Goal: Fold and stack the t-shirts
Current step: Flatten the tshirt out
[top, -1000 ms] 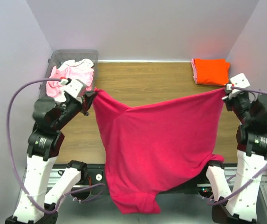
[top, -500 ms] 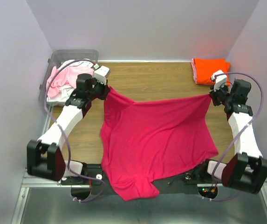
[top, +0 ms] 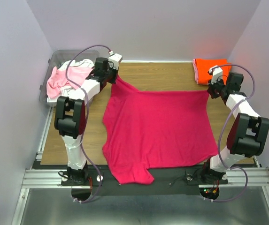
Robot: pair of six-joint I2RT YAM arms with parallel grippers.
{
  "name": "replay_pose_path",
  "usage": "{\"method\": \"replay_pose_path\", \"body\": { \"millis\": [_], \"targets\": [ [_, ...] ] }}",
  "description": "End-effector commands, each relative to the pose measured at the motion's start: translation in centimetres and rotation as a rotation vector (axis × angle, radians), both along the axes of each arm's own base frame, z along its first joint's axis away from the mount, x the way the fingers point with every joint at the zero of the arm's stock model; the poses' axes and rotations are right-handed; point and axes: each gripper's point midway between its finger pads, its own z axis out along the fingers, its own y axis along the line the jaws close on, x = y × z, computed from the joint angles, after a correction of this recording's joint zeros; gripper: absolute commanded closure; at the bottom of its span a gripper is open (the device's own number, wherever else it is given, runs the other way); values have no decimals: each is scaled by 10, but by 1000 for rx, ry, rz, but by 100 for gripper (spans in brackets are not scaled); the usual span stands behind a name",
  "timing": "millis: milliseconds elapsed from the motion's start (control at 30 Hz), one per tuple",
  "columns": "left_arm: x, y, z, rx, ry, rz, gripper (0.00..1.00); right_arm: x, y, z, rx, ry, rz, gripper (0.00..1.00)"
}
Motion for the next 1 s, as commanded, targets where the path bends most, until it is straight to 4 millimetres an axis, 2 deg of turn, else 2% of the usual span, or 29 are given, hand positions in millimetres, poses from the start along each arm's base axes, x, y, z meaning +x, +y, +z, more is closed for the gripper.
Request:
{"method": "replay_pose_path", "body": {
  "millis": [0, 33, 67, 167, 333, 500, 600, 700, 733, 800, 900, 967],
  "targets": [
    [32, 1, 16, 28, -74, 19, 100, 34, -12, 19, -48, -92, -25, 99],
    [35, -1, 12, 25, -70, 16, 100, 40, -14, 21, -53, -99, -27, 99],
    [42, -3, 7, 23, -64, 12, 100, 43, -16, 9, -49, -76, -33, 99],
    [53, -8, -3, 23, -55, 3, 100, 54, -20, -1, -49, -61, -49, 99],
    [66, -12, -4, 23, -60, 1, 100, 68, -23, -3, -39, -59, -62, 100],
    [63, -17, -1, 33, -63, -27, 100, 71, -20, -2, -36, -63, -51, 99],
    [58, -20, -7, 73, -52, -37, 100, 70, -18, -6, -39, -54, -46, 99],
    [53, -18, -14, 90, -8, -37, 67, 67, -15, -11, -40, -45, -39, 99],
    [53, -14, -11, 99, -5, -23, 53, 66, -14, -11, -41, -43, -37, 99],
    [43, -8, -14, 122, 34, -22, 48, 66, -13, -12, -45, -42, -33, 100],
    [21, 5, -8, 170, 44, -22, 48, 66, -13, -14, -54, -40, -32, 99],
    [-1, 14, -10, 212, 70, -38, 48, 66, -13, -15, -58, -38, -31, 99]
  ]
}}
